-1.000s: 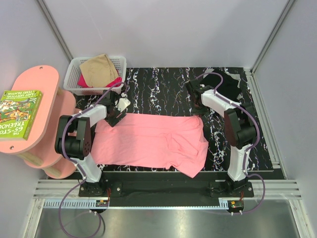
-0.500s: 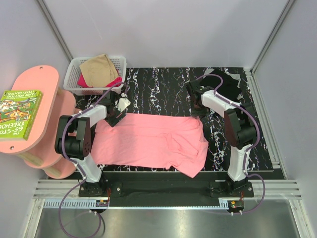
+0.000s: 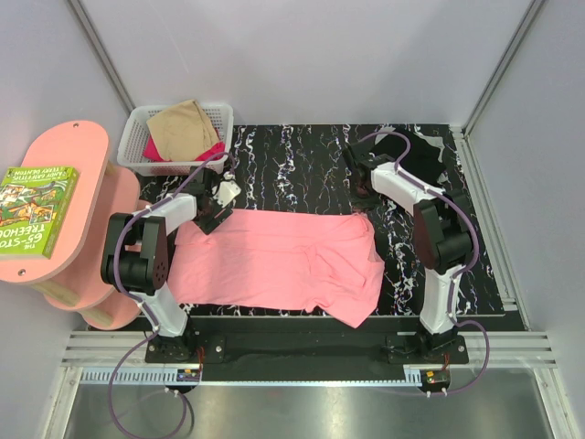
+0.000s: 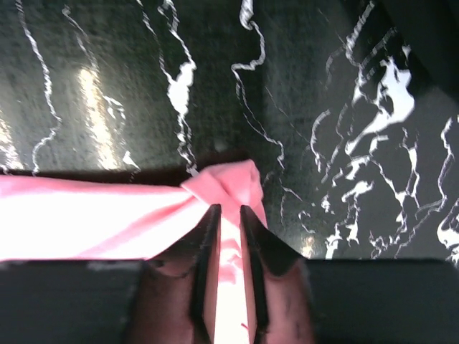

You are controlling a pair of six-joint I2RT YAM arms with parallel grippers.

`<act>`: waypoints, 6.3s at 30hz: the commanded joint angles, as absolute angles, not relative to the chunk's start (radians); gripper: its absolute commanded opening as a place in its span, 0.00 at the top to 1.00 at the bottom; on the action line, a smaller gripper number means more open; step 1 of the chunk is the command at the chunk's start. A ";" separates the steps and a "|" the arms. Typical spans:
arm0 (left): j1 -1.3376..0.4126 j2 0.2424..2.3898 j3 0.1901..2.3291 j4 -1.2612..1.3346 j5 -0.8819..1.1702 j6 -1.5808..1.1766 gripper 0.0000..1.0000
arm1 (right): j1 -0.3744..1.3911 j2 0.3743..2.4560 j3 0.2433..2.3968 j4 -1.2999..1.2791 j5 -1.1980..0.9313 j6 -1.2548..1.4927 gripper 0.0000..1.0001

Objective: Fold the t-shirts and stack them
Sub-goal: Fold the tshirt

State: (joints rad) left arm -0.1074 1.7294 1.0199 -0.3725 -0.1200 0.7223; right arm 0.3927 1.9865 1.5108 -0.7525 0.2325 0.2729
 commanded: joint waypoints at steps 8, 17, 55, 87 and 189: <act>-0.100 1.715 0.994 -0.397 -0.117 0.738 0.25 | 0.396 2.056 1.543 -0.741 0.181 0.285 0.77; -0.100 1.723 0.994 -0.396 -0.117 0.738 0.25 | 0.396 2.042 1.542 -0.741 0.186 0.279 0.59; -0.092 1.691 1.141 -0.429 -0.120 0.706 0.23 | 0.199 1.973 1.867 -0.943 0.261 0.305 0.54; -0.183 1.801 1.162 -0.569 -0.160 0.669 0.21 | 0.307 1.988 1.327 -0.680 -0.075 0.471 0.58; -0.137 1.365 0.749 -0.606 -0.107 0.798 0.93 | 0.611 1.016 0.597 -0.788 -0.081 0.917 1.00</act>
State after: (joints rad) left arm -0.1429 1.4364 0.7578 -0.5713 -0.1192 0.7788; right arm 0.5880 1.0710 0.5755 -0.6800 -0.0956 0.8879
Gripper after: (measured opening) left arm 0.069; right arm 0.012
